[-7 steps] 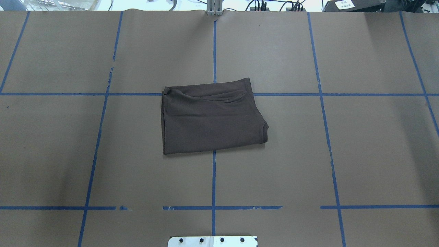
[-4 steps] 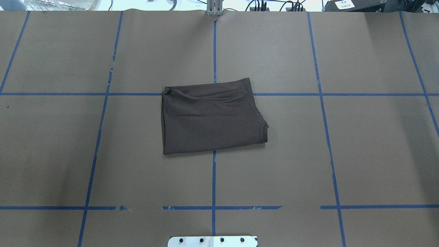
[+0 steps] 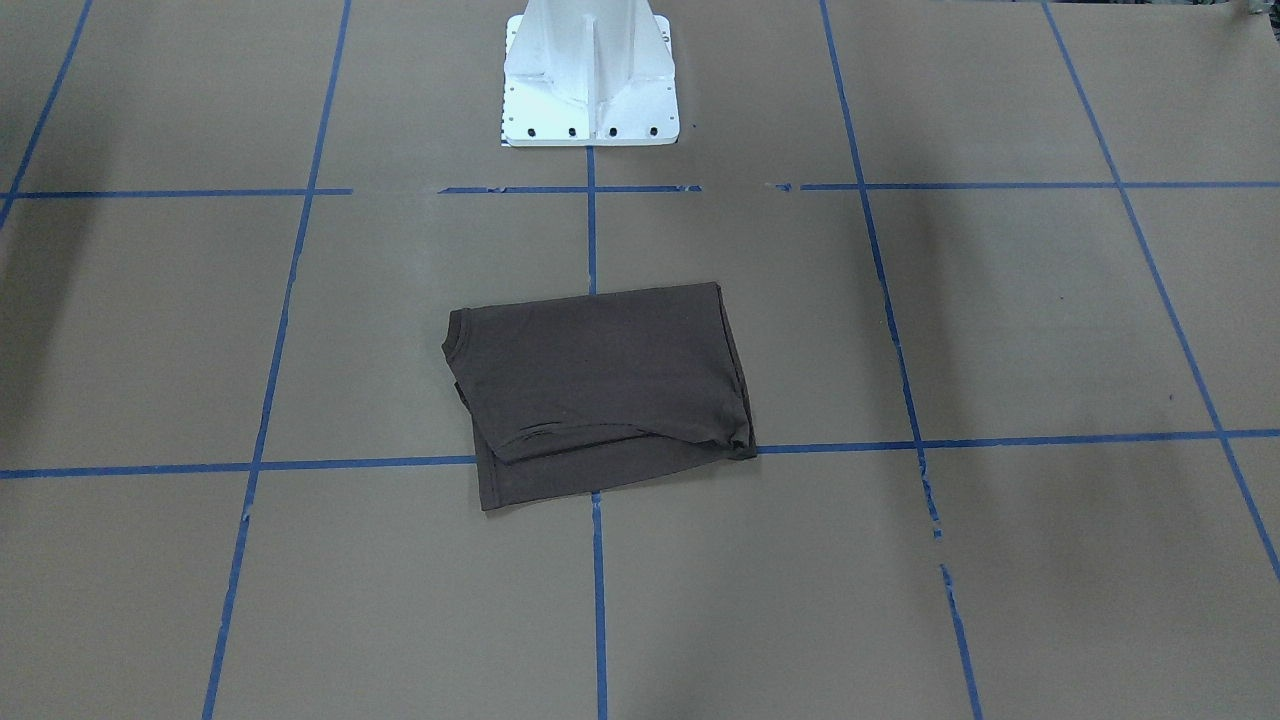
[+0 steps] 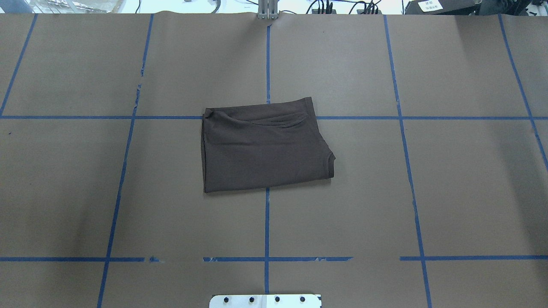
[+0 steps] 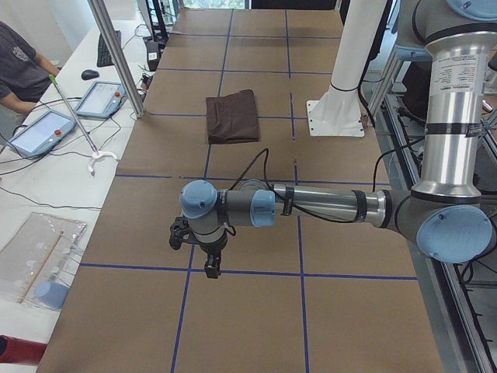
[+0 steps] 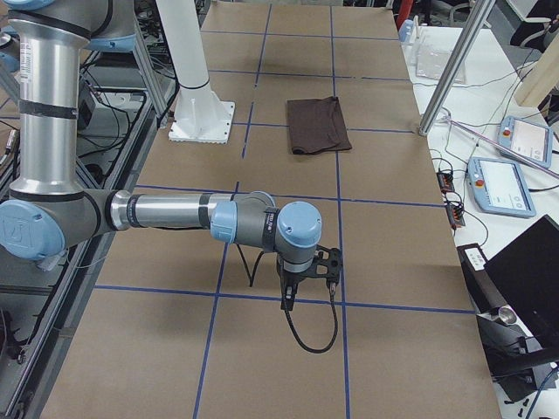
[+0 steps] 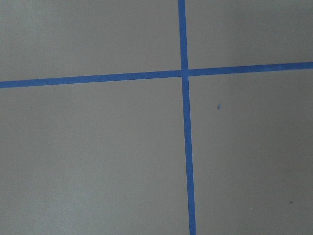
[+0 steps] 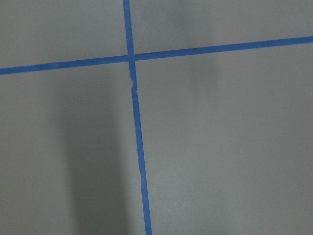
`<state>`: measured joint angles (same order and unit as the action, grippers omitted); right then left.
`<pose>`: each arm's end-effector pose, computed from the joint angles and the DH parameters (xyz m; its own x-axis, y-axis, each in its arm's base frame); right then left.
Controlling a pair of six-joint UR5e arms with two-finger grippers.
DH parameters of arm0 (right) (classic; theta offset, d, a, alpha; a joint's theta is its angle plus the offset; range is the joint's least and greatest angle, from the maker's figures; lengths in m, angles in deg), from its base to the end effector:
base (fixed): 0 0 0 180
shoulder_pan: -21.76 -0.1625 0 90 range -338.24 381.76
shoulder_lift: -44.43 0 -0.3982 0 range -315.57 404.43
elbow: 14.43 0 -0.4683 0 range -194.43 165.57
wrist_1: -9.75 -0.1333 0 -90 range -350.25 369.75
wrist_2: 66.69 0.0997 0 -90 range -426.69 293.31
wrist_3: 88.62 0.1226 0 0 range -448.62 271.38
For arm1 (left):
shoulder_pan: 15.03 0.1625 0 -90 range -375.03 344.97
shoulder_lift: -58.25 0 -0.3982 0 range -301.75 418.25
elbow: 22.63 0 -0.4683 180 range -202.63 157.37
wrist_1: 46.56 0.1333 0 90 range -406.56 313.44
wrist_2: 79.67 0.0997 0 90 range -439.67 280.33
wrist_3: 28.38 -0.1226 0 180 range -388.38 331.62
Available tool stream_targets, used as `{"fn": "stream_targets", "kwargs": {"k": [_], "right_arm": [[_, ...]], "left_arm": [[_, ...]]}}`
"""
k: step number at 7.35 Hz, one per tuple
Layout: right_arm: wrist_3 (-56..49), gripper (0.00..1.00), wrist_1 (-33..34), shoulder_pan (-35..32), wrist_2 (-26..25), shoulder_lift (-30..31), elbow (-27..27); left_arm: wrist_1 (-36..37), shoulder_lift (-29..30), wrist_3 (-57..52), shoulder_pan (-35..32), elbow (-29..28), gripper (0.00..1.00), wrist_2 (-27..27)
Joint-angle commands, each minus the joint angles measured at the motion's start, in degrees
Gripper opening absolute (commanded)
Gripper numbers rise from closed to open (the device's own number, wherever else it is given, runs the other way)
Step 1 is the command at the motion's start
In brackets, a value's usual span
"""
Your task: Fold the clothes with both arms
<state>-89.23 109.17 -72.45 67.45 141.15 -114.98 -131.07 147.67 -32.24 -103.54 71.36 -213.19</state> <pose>0.0853 -0.5064 0.6240 0.7115 0.1098 0.6941 -0.0655 0.9938 -0.0900 -0.0343 -0.5609 0.6253 0.7221 0.0611 -0.6890 -0.0748 0.9971 0.0101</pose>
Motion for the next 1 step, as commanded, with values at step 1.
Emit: {"fn": "stream_targets", "kwargs": {"k": [1], "right_arm": [[-0.1, 1.00, 0.0, 0.1, 0.2, 0.0, 0.1]], "left_arm": [[0.0, 0.1, -0.1, 0.0, 0.0, 1.00, 0.0]]}}
